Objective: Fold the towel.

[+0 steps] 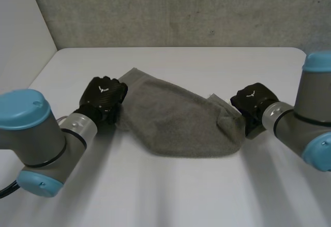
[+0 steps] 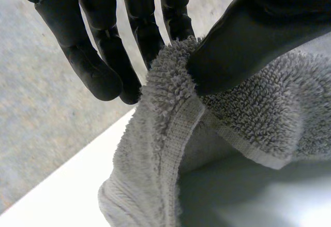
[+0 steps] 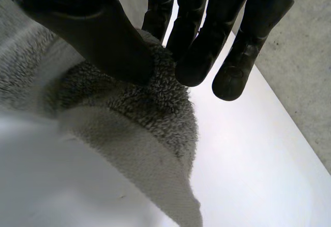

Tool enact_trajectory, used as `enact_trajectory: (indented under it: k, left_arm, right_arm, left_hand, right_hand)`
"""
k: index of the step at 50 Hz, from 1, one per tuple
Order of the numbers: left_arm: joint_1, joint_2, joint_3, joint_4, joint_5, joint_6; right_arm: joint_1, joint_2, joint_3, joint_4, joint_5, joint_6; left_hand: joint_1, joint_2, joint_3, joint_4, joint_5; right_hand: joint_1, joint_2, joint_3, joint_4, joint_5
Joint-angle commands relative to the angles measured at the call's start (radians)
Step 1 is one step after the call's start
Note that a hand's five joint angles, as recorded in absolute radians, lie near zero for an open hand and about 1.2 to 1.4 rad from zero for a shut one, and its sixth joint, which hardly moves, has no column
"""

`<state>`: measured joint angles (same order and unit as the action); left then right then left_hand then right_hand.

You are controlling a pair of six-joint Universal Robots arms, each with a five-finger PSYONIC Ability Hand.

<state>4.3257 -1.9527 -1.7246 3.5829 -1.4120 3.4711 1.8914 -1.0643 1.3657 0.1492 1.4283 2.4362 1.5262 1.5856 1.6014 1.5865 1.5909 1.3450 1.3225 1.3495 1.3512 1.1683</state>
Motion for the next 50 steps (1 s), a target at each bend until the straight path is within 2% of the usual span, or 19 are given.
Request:
enact_trajectory:
  k: [1, 5, 14, 26, 28, 30, 34, 39, 42, 44, 47, 49, 50]
  left_arm:
    - [-0.003, 0.138, -0.055, 0.002, -0.004, -0.015]
    - [-0.001, 0.227, -0.072, 0.007, -0.004, -0.055]
    - [0.019, 0.285, -0.072, 0.01, -0.007, -0.138]
    - [0.104, 0.296, -0.066, 0.039, -0.019, -0.194]
    - [0.107, 0.316, -0.066, 0.046, -0.027, -0.213]
    - [0.127, 0.366, -0.07, 0.051, -0.036, -0.248]
    - [0.149, 0.394, -0.072, 0.051, -0.036, -0.282]
    - [0.157, 0.406, -0.072, 0.051, -0.028, -0.325]
    - [0.154, 0.386, -0.067, 0.051, -0.025, -0.331]
    - [0.143, 0.327, -0.061, 0.051, -0.021, -0.325]
    - [0.138, 0.271, -0.049, 0.051, -0.021, -0.322]
    - [0.123, 0.155, 0.021, 0.04, -0.024, -0.323]
    - [0.123, 0.155, 0.022, 0.04, -0.024, -0.323]
  right_arm:
    - [-0.003, -0.112, -0.025, 0.112, -0.046, -0.005]
    - [-0.014, -0.235, -0.028, 0.121, -0.066, -0.005]
    - [-0.029, -0.299, -0.031, 0.155, -0.085, 0.017]
    - [-0.035, -0.362, -0.057, 0.138, -0.105, 0.211]
    - [-0.035, -0.384, -0.059, 0.125, -0.103, 0.227]
    - [-0.044, -0.463, -0.059, 0.089, -0.103, 0.254]
    - [-0.08, -0.499, -0.059, 0.075, -0.109, 0.273]
    - [-0.117, -0.491, -0.057, 0.073, -0.123, 0.273]
    - [-0.126, -0.422, -0.057, 0.089, -0.146, 0.261]
    - [-0.123, -0.323, -0.062, 0.139, -0.167, 0.244]
    - [-0.112, -0.269, -0.068, 0.158, -0.167, 0.227]
    - [-0.095, -0.154, -0.117, 0.188, -0.146, 0.161]
    - [-0.095, -0.154, -0.117, 0.188, -0.146, 0.161]
  left_hand:
    - [-0.13, -0.189, -0.205, -0.19, -0.369]
    - [-0.13, -0.189, -0.205, -0.19, -0.369]
    - [-0.13, -0.189, -0.205, -0.19, -0.369]
    - [-0.13, -0.189, -0.205, -0.19, -0.369]
    - [-0.13, -0.189, -0.205, -0.19, -0.369]
    - [-0.13, -0.189, -0.205, -0.19, -0.369]
    - [-0.13, -0.189, -0.205, -0.19, -0.369]
    - [-0.13, -0.189, -0.205, -0.19, -0.369]
    - [-0.13, -0.189, -0.205, -0.19, -0.369]
    - [-0.13, -0.189, -0.205, -0.19, -0.369]
    - [-0.13, -0.189, -0.205, -0.19, -0.369]
    - [-0.13, -0.189, -0.205, -0.19, -0.369]
    - [-0.13, -0.189, -0.205, -0.19, -0.369]
  right_hand:
    - [0.051, 0.074, 0.047, 0.045, 0.053]
    - [0.051, 0.074, 0.047, 0.045, 0.053]
    - [0.051, 0.074, 0.047, 0.045, 0.053]
    - [0.051, 0.074, 0.047, 0.045, 0.053]
    - [0.051, 0.074, 0.047, 0.045, 0.053]
    - [0.051, 0.074, 0.047, 0.045, 0.053]
    - [0.051, 0.074, 0.047, 0.045, 0.053]
    - [0.051, 0.074, 0.047, 0.045, 0.053]
    - [0.051, 0.074, 0.047, 0.045, 0.053]
    - [0.051, 0.074, 0.047, 0.045, 0.053]
    - [0.051, 0.074, 0.047, 0.045, 0.053]
    - [0.051, 0.074, 0.047, 0.045, 0.053]
    - [0.051, 0.074, 0.047, 0.045, 0.053]
